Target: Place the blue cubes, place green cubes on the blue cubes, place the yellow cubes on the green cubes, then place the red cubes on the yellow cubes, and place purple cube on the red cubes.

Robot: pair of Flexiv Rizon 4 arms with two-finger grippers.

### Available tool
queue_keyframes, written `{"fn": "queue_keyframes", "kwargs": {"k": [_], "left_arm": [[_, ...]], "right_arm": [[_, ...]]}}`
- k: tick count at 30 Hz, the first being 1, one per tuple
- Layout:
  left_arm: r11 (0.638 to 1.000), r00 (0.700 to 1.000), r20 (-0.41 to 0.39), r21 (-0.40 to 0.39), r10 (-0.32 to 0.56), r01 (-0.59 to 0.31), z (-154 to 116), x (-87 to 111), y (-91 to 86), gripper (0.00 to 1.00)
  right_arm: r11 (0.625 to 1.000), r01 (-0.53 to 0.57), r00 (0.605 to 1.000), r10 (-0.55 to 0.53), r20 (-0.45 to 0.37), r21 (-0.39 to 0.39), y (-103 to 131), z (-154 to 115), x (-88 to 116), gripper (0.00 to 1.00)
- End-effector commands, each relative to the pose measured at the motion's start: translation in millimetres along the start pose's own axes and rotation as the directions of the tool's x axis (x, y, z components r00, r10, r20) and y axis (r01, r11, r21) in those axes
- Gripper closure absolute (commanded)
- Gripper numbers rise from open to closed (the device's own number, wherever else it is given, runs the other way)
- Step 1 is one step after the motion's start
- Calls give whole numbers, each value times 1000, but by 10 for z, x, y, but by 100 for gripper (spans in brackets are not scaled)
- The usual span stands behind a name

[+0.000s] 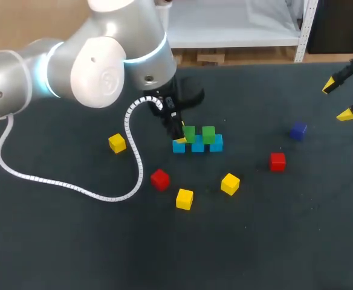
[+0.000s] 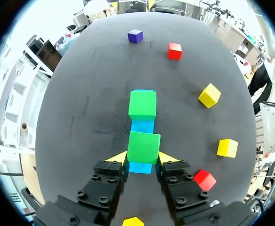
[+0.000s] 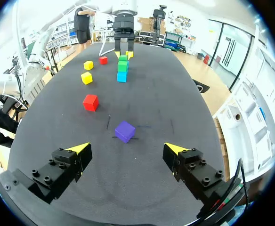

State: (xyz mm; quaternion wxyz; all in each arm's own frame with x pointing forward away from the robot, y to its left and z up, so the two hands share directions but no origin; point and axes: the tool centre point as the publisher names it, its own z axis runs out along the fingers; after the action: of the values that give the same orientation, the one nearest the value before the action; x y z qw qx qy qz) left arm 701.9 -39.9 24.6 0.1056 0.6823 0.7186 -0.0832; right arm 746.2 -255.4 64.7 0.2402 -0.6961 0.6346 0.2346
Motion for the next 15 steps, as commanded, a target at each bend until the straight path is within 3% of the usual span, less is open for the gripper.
{"fn": "queue_keyframes", "kwargs": {"k": [1,15], "left_arm": [[1000,1000,-3,7,2,-2,12,-7,27,100],[1000,1000,-1,11,1,-1,30,-15,26,100]], "right_arm": [[1000,1,1000,-1,2,0,-3,3,3,0],[1000,1,1000,-1,2,0,-3,3,3,0]]}}
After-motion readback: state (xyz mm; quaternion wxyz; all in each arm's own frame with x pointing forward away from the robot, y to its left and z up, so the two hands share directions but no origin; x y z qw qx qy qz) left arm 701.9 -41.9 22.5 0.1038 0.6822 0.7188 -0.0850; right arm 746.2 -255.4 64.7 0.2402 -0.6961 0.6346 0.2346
